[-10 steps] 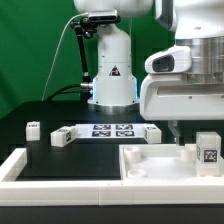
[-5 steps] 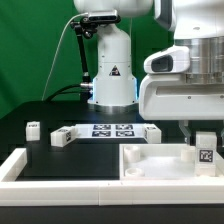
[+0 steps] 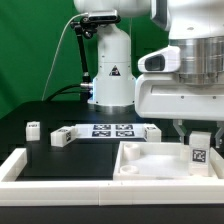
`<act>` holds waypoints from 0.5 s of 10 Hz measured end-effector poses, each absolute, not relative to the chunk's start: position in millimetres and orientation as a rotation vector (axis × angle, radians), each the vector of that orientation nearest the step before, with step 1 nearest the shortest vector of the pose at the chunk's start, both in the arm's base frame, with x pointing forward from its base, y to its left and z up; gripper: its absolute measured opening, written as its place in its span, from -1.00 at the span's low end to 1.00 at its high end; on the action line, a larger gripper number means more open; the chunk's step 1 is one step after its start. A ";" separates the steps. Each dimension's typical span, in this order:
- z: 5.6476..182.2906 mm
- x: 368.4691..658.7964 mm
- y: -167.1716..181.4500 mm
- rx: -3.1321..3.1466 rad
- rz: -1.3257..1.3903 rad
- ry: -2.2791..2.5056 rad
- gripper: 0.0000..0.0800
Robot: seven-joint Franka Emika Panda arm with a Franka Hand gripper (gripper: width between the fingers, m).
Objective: Assemble one leg
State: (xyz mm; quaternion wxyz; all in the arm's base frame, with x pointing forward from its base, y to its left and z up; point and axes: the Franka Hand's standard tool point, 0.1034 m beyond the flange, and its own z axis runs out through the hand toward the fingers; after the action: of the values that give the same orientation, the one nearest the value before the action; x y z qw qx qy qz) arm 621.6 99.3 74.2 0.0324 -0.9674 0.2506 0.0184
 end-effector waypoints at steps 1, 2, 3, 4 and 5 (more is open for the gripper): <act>74.2 620.7 94.4 -2.954 0.059 0.868 -0.26; 74.3 620.1 88.9 -2.930 0.059 0.971 -0.26; 74.4 619.9 85.3 -2.917 0.058 1.040 -0.26; 74.3 619.9 84.0 -2.921 0.058 1.036 -0.25; 73.7 619.7 84.2 -2.920 0.059 1.036 -0.08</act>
Offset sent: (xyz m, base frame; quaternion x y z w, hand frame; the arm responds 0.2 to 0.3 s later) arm 0.0000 0.0000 0.0000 0.0000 0.0000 0.0799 0.9968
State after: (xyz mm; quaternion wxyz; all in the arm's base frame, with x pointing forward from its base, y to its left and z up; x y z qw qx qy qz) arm 619.7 84.2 73.7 0.0211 -0.9420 0.3343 0.0190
